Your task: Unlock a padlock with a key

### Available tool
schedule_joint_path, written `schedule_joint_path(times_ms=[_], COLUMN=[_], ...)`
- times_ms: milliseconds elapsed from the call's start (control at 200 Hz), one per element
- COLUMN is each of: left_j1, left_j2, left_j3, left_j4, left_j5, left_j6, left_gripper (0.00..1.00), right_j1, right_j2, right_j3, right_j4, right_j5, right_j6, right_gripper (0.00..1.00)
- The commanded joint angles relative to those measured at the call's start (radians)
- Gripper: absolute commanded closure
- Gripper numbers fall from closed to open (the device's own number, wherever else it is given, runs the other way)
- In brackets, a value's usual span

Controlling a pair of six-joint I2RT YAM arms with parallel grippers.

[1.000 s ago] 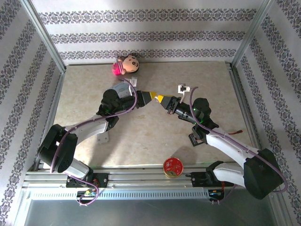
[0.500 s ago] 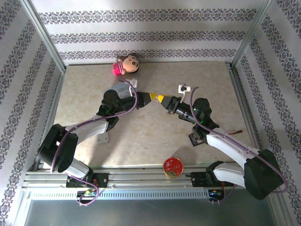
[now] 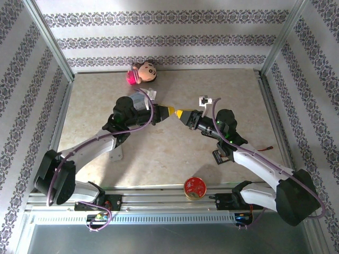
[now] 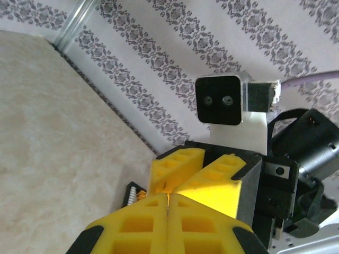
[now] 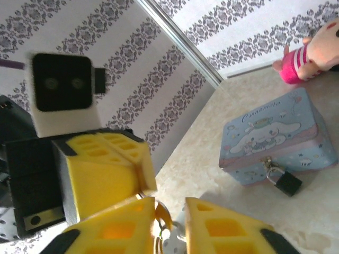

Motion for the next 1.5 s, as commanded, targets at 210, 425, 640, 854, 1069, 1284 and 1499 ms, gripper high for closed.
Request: schedule_joint_path(times_ms=[210, 425, 640, 854, 1069, 1284, 1499], left_j1=[-0.004, -0.005, -0.004, -0.004, 0.002, 0.019, 0.034], left_j2=[-0.147, -0.185, -0.213, -0.196, -0.173, -0.158, -0.137], left_j3=[0.179, 0.203, 0.208, 0.214, 0.223, 0.216, 0.209], left_j4=[-0.669, -0.798, -0.854, -0.865, -0.857, -0.842, -0.814], left_j5=[-0.013, -0.017, -0.059, -0.018, 0.042, 0.081, 0.140], left_j6=[0.483, 0.580, 0.613, 0.616, 0.608, 0.615, 0.601], left_gripper=[1.00, 1.00, 1.00, 1.00, 1.00, 1.00, 1.00], right_j1=[-0.013, -0.011, 0.007, 0.019, 0.024, 0.044, 0.109], right_j2=[-0.082, -0.122, -0.163, -0.160, -0.143, -0.097, -0.014], right_j3=[0.089, 0.090, 0.050, 0.035, 0.034, 0.056, 0.116], right_j4=[-0.275, -0.332, -0.327, -0.313, -0.291, -0.260, -0.234], right_j5=[-0.025, -0.047, -0.039, -0.036, -0.070, -0.134, -0.224], right_j6=[-0.210, -0.268, -0.285, -0.287, -0.288, -0.280, -0.297], right_gripper=[0.66, 0.65, 0.62, 0.63, 0.63, 0.67, 0.73])
